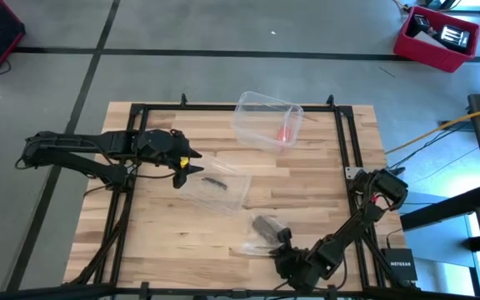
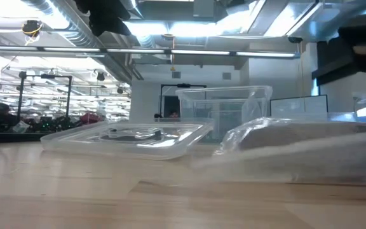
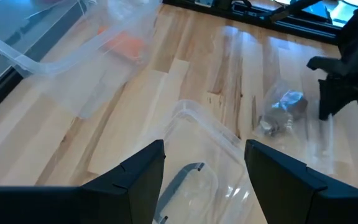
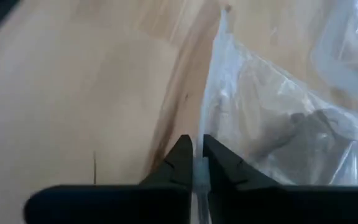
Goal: Roll bandage
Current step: Put the transparent zip bag into the container
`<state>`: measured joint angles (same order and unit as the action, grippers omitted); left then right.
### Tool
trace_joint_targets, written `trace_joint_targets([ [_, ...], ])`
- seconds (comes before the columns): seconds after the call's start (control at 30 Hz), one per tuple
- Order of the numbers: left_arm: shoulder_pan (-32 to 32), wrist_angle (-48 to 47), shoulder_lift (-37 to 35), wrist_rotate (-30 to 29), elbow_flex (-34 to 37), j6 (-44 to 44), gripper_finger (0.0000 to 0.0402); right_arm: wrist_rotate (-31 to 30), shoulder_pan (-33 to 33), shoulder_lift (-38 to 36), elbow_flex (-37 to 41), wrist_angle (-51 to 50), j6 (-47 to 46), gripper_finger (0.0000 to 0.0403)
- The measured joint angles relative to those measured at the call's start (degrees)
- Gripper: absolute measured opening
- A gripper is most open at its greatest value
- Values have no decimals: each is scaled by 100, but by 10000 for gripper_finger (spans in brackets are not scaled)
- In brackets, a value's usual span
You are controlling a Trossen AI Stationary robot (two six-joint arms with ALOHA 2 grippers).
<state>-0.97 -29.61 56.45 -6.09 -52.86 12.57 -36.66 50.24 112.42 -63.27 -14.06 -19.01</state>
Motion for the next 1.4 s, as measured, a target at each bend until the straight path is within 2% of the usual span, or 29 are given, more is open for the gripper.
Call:
trace_joint_targets([
  [0.07, 25, 3, 0, -2, 0, -22, 214, -202, 0, -30, -204, -138, -16, 21],
  [0.2, 63, -3, -2, -4, 0, -66, 214, -775, -87, -276, -921, -801, -420, 42],
  [0.4, 63, -50, -30, -8, 0, 102, 214, -1304, -515, -706, -2318, -2753, -947, 19],
  [0.57, 63, -208, -226, -117, 0, 196, 214, -1944, -1085, -1040, -3349, -4210, -1509, 36],
  [0.73, 63, -431, -491, -558, -2, 200, 214, -2302, -2045, -1568, -3794, -4943, -1647, 20],
  [0.93, 63, -749, -557, -887, -7, 442, 214, -2421, -3774, -2008, -3796, -5109, -1352, 33],
  [1.1, 63, -1002, -529, -1113, -7, 548, 214, -2288, -5377, -2033, -3744, -4939, -1423, 48],
  [1.23, 63, -998, -533, -1373, -7, 508, 214, -1676, -6311, -2037, -3243, -4152, -1575, 23],
  [1.4, 61, -998, -533, -1709, -7, 407, 214, -1428, -6751, -2033, -2523, -2657, -1680, 20],
])
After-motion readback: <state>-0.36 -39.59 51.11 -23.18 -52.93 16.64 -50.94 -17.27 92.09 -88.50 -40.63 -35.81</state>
